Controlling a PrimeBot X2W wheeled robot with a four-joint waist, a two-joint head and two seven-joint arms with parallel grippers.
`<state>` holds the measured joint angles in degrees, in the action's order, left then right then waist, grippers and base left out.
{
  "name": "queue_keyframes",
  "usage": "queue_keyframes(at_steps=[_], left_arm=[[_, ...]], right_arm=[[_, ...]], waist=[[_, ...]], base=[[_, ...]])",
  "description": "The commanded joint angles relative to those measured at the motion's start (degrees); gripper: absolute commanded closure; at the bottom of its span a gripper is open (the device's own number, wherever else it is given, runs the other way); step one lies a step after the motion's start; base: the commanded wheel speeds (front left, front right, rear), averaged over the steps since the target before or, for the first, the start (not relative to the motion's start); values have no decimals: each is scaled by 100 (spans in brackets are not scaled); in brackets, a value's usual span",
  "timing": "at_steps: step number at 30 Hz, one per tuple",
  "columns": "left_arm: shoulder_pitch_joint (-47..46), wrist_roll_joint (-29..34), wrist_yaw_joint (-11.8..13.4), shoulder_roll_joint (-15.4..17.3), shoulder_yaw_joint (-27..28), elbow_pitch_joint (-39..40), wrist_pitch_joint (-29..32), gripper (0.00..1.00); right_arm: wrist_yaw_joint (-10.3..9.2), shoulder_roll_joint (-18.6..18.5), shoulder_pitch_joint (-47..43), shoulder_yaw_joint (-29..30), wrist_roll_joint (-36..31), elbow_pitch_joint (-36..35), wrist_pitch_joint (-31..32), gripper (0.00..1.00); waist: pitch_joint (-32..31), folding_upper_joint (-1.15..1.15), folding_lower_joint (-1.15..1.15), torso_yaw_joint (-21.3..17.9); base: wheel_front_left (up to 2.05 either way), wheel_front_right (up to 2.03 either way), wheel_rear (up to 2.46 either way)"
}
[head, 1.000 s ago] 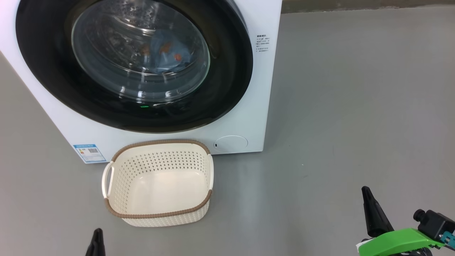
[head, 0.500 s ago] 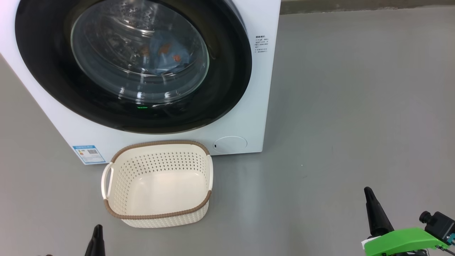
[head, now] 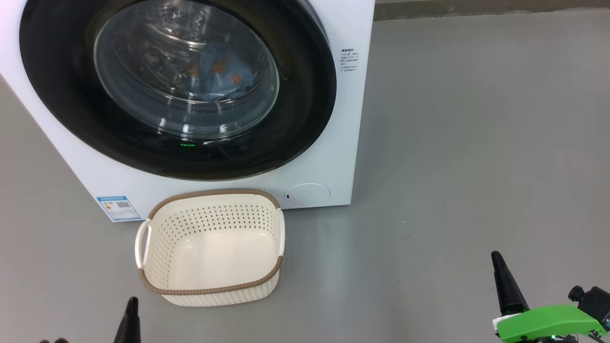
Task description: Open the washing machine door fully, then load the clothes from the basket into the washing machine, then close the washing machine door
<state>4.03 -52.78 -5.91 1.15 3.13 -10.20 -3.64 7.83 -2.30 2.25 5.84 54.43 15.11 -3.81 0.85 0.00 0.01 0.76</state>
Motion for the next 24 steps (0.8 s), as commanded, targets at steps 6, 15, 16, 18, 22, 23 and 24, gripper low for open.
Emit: queue_keyframes(at_steps=[6, 15, 16, 18, 22, 23, 24], left_arm=[[-351, -476, -65, 115, 153, 55, 114, 100], [-476, -1121, -82, 126, 189, -27, 282, 100], [-489, -1185, -84, 127, 192, -35, 299, 100], [-514, -1315, -87, 129, 199, -52, 333, 100], [-564, -1573, -94, 133, 214, -85, 400, 100], [-577, -1638, -96, 135, 217, -93, 417, 100], [-590, -1702, -98, 136, 221, -101, 434, 100]], right_arm=[[-19, -45, 257, -48, 461, -129, 123, 100], [-22, -47, 282, -26, 1078, -125, 292, 100], [-22, -47, 285, -24, 1140, -125, 308, 100], [-23, -48, 290, -20, 1264, -124, 342, 100], [-24, -49, 300, -11, 1511, -123, 410, 100], [-24, -49, 302, -9, 1573, -122, 427, 100], [-25, -49, 305, -7, 1635, -122, 444, 100]], waist=[[-7, 0, 0, -7], [-18, 0, 0, -20], [-19, 0, 0, -21], [-21, 0, 0, -24], [-26, 0, 0, -29], [-27, 0, 0, -30], [-28, 0, 0, -31]], base=[[0, 0, 0], [0, 0, 0], [0, 0, 0], [0, 0, 0], [0, 0, 0], [0, 0, 0], [0, 0, 0]])
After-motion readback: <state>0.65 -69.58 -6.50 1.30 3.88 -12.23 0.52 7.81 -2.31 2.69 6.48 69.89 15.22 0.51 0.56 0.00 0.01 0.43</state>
